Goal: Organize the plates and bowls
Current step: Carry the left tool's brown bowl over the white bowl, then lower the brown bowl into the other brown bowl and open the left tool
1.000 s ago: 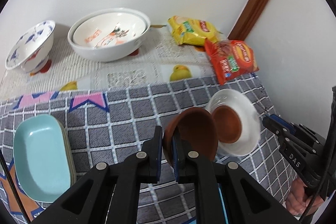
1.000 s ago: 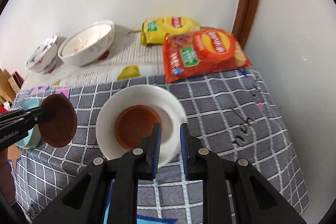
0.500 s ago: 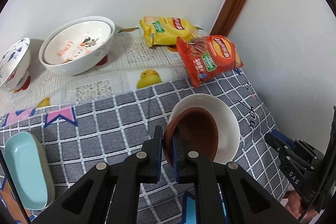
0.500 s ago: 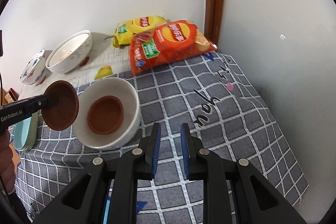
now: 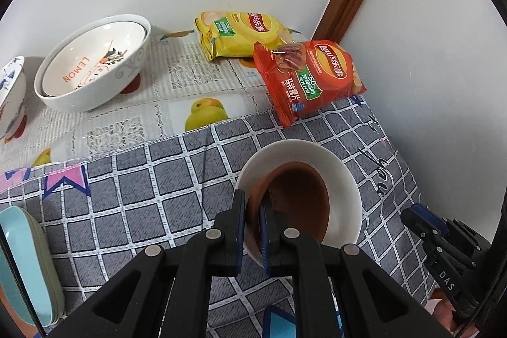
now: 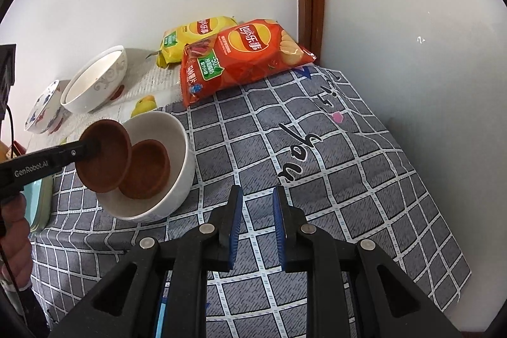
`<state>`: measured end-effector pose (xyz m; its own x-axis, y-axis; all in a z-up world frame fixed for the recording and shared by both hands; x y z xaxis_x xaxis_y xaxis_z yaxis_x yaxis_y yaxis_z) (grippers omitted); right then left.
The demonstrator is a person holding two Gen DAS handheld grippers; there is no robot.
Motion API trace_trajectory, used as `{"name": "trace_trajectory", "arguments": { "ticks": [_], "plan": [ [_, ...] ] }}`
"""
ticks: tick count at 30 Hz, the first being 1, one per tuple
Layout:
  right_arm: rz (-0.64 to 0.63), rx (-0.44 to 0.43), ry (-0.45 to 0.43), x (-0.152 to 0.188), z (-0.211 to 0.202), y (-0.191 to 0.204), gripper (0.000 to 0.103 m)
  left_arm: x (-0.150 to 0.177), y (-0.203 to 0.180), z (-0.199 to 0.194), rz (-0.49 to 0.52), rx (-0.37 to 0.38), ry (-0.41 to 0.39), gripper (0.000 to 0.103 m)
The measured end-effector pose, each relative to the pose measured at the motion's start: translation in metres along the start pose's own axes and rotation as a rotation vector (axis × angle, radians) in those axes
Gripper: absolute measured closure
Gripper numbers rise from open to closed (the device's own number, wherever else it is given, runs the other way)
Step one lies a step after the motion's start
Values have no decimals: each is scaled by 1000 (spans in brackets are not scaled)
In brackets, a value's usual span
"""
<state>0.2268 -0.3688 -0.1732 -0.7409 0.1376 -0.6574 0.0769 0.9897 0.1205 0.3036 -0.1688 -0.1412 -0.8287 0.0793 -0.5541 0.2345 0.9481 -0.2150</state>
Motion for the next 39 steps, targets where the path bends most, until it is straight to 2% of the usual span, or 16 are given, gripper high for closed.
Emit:
{"name": "trace_trajectory", "arguments": {
  "ticks": [39],
  "plan": [
    [-3,2,47,10,10,-1,83,8,-8,33,12,17,40,94]
  ]
}}
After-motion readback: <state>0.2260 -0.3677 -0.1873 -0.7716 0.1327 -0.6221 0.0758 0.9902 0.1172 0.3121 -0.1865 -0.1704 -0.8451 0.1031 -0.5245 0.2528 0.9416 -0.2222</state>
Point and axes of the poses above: each gripper's, at about its wrist camera, not at the fingertips, and z roughly the way its jaws point, y to its left, x to its underside, the point moved 4 cm from there along z, roughly the way its jaws point, and after that the axes turned 6 degrees about -y, right-handed, at the moved point
